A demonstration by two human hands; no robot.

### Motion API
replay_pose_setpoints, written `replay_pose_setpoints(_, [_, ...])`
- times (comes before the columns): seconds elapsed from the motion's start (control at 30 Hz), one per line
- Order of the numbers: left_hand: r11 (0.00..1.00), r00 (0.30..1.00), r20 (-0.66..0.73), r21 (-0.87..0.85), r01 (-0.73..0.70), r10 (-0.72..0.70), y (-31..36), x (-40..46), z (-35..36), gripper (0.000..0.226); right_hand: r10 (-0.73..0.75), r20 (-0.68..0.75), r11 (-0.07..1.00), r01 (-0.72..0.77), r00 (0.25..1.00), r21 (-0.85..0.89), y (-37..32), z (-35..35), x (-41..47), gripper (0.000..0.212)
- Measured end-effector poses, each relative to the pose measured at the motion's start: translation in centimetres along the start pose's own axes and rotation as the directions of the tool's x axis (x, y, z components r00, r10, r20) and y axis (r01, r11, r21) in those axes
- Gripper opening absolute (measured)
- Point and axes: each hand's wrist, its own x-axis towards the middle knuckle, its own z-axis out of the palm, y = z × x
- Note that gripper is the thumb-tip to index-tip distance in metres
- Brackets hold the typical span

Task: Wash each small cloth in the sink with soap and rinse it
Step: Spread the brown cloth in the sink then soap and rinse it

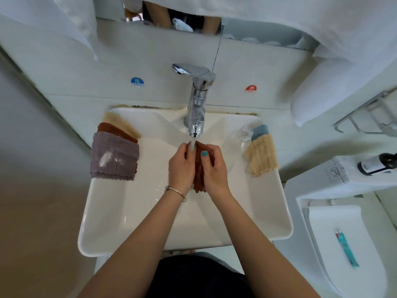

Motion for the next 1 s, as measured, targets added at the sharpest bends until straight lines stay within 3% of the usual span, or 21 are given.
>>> replay_pose_setpoints(0.13, [0.982,0.987,-0.161,-0.185,-0.045,0.015,0.4,0.1,-0.1,0.027,0.052,0.068,0.996,-0.047,0.996,-0.076,-1.0,1.7,0.5,0.011])
replay_pose_setpoints(0.3, [0.996,0.996,-0.091,0.084,0.024,-0.016,-1.5,1.8,-0.9,0.036,0.107,0.099,0.993,-0.111,0.989,0.040,-1.3,3.7,0.9,0.017])
replay_pose_setpoints(0.4, [0.992,0.997,-0.079,0.122,0.018,-0.008,-2.2,1.9,-0.6,0.038,0.109,0.039,0.991,-0.111,0.993,0.072,-0.7,4.0,1.0,0.025])
replay_pose_setpoints(0.47, [0.993,0.997,-0.073,0.111,0.031,-0.023,-2.1,1.7,-0.2,0.027,0.100,0.004,0.994,-0.100,0.995,0.037,-0.6,3.9,1.1,0.029])
replay_pose_setpoints(0.53, [0.998,0.997,-0.076,0.064,0.011,-0.006,-1.3,1.4,0.1,0.016,0.091,-0.009,0.996,-0.091,0.996,-0.011,-0.7,3.7,1.3,0.031])
replay_pose_setpoints(0.63, [0.977,0.994,-0.110,-0.214,-0.006,-0.018,-0.9,1.4,0.1,0.026,0.122,-0.007,0.993,-0.122,0.993,0.004,-1.1,3.7,1.3,0.038])
replay_pose_setpoints(0.8, [0.971,0.987,-0.159,-0.240,-0.005,-0.034,0.0,1.5,0.0,0.041,0.172,-0.039,0.978,-0.175,0.984,-0.109,-0.9,3.8,2.0,0.039])
replay_pose_setpoints(0.93, [0.998,0.995,-0.096,-0.065,-0.025,0.019,0.5,1.8,0.2,0.047,0.060,-0.047,0.957,-0.070,0.997,-0.282,-0.8,3.0,2.3,0.043])
replay_pose_setpoints(1.0, [0.998,0.996,-0.064,-0.006,-0.068,0.068,0.7,1.3,0.5,0.042,0.054,-0.047,0.969,-0.064,0.997,-0.240,-0.8,2.1,1.8,0.042])
